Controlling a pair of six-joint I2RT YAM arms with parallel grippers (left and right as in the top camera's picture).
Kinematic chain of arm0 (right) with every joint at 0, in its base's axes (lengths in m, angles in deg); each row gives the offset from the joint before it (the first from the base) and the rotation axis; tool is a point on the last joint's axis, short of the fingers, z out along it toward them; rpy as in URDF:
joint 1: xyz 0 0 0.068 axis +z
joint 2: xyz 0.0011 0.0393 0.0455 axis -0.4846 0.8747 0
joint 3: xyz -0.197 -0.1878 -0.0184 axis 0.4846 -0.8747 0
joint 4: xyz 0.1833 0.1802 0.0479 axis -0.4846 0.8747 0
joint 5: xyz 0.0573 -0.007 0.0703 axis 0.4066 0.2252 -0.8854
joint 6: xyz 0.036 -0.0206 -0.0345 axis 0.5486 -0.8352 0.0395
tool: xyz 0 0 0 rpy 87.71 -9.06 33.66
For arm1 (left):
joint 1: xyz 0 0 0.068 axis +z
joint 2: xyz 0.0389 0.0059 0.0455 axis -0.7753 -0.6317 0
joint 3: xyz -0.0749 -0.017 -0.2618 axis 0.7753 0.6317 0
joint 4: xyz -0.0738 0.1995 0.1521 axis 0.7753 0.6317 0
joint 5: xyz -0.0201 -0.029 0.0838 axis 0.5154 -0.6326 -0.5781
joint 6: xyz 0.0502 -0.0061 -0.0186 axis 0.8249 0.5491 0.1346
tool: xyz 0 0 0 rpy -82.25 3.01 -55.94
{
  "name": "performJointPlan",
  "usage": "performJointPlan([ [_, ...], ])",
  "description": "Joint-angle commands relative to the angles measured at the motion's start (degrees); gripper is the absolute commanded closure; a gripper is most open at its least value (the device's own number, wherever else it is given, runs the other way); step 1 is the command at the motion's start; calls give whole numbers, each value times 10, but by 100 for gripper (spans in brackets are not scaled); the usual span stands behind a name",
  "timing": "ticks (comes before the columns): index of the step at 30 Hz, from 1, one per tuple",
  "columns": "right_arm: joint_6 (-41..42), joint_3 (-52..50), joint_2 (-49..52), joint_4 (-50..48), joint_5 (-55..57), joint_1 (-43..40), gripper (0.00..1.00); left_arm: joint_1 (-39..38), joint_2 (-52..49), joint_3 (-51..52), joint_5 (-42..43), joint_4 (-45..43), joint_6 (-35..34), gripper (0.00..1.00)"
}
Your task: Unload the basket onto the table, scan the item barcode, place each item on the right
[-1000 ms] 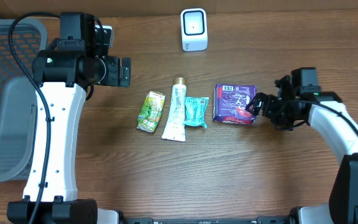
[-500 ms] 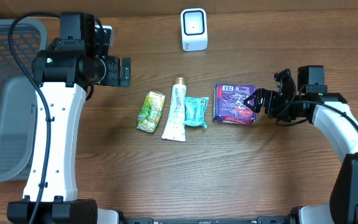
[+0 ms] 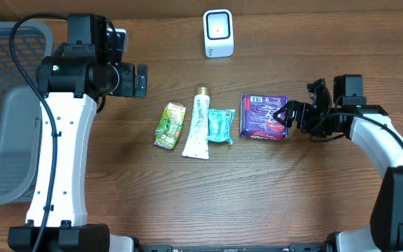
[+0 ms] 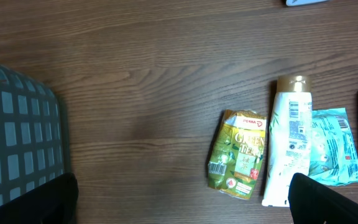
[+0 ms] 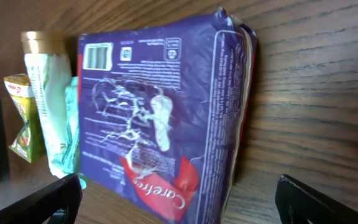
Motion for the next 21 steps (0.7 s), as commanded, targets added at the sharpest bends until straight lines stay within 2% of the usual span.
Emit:
performJointPlan([
  [1, -5, -4, 35, -13, -24, 1, 0, -1, 3, -12, 6, 0, 13, 0],
  [8, -7, -4, 80, -41, -50, 1, 2, -1, 3, -12, 6, 0, 13, 0],
  [14, -7, -4, 100, -49, -50, 1, 9, -1, 3, -13, 6, 0, 13, 0],
  [17, -6, -5, 110, -57, -52, 2, 16, -1, 3, -12, 6, 0, 13, 0],
  [21, -6, -6, 117, -68, -64, 2, 30, -1, 3, -13, 6, 0, 13, 0],
])
